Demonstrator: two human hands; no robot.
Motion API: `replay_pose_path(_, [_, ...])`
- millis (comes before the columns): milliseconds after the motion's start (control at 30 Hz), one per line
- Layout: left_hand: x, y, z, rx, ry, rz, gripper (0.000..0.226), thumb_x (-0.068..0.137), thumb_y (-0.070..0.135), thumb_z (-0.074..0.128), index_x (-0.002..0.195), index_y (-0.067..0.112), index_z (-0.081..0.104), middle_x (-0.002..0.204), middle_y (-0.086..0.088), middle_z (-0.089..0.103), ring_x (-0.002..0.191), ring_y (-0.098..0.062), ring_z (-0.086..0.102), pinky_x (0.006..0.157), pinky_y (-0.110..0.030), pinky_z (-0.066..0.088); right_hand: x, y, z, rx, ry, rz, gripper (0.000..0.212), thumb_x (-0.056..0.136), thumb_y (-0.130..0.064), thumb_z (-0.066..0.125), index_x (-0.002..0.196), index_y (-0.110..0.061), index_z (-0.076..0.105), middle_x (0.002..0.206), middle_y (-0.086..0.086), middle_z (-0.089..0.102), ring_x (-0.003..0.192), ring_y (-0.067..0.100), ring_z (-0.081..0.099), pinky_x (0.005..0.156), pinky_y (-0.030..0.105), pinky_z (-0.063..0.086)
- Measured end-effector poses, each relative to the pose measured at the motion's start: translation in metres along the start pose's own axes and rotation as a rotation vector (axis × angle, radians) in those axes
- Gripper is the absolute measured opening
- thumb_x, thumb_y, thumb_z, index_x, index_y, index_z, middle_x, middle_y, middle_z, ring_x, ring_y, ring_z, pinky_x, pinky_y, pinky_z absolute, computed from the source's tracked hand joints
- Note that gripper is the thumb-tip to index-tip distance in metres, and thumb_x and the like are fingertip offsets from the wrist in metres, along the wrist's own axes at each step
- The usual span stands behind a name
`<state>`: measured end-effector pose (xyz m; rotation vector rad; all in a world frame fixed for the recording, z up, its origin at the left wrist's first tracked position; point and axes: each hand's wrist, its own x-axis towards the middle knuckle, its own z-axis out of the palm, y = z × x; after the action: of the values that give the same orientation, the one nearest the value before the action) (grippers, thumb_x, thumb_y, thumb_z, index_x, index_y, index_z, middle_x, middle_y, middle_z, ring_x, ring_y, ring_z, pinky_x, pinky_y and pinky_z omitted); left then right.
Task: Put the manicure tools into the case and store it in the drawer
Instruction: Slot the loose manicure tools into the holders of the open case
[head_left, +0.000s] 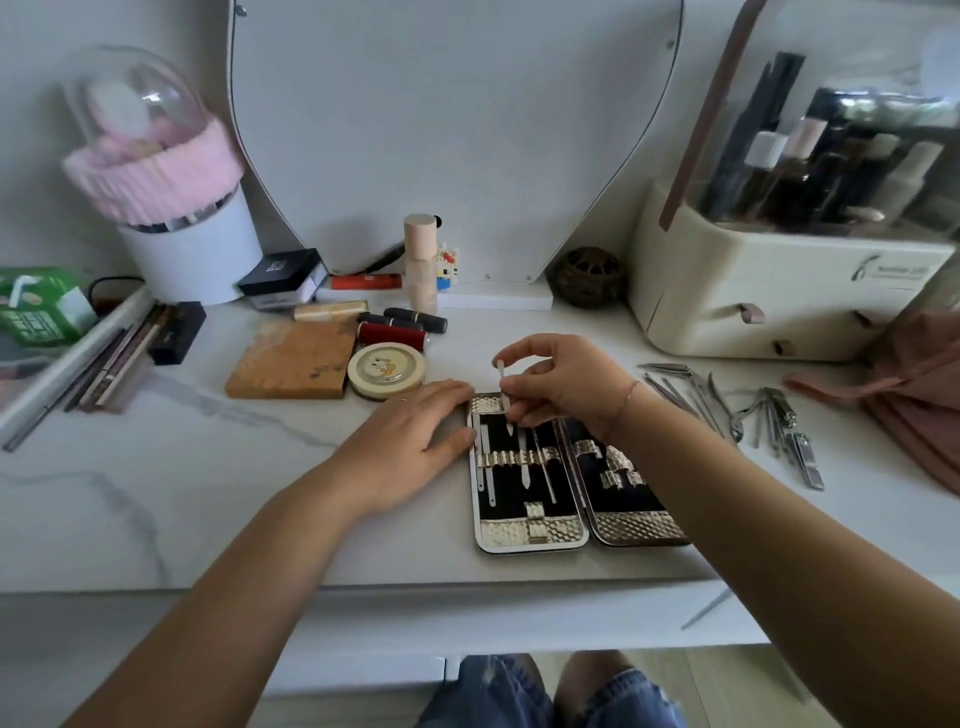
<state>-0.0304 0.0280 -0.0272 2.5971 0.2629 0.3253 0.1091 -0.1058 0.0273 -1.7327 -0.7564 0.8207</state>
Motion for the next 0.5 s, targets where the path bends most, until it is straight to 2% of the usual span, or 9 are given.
replay_pose_path(167, [-0.0004, 0.0011, -0.0011, -0.005, 0.006, 0.011, 0.052, 0.092, 0.042, 0.044, 0.139, 0.022, 0.037, 0.146, 0.003, 0.036, 0.135, -0.011, 0.031, 0.110, -0.025, 0.022, 0.0019, 0.0010, 0.0031, -0.034, -0.009, -0.009, 0.005, 0.087, -0.001, 0.060, 0.090, -0.005, 0.060, 0.067, 0.014, 0.065, 0.048, 0.010, 0.064, 0.045, 0.018, 0.051])
replay_pose_path(367, [-0.0003, 0.0002, -0.0008, 0.002, -0.002, 0.016, 0.054, 0.091, 0.048, 0.040, 0.139, 0.022, 0.037, 0.146, 0.002, 0.038, 0.134, -0.011, 0.032, 0.111, -0.028, 0.024, 0.0053, 0.0032, 0.0039, -0.136, -0.008, -0.025, 0.006, 0.086, -0.002, 0.060, 0.084, -0.007, 0.060, 0.067, 0.013, 0.066, 0.046, 0.009, 0.062, 0.042, 0.018, 0.048])
replay_pose_path(500, [-0.0010, 0.0008, -0.0009, 0.003, 0.005, 0.015, 0.051, 0.092, 0.044, 0.043, 0.139, 0.023, 0.037, 0.146, 0.003, 0.038, 0.134, -0.011, 0.031, 0.111, -0.028, 0.024, 0.0077, 0.0008, 0.0030, -0.205, -0.035, -0.007, 0.005, 0.085, -0.002, 0.061, 0.082, -0.005, 0.061, 0.063, 0.010, 0.065, 0.043, 0.007, 0.060, 0.041, 0.016, 0.046])
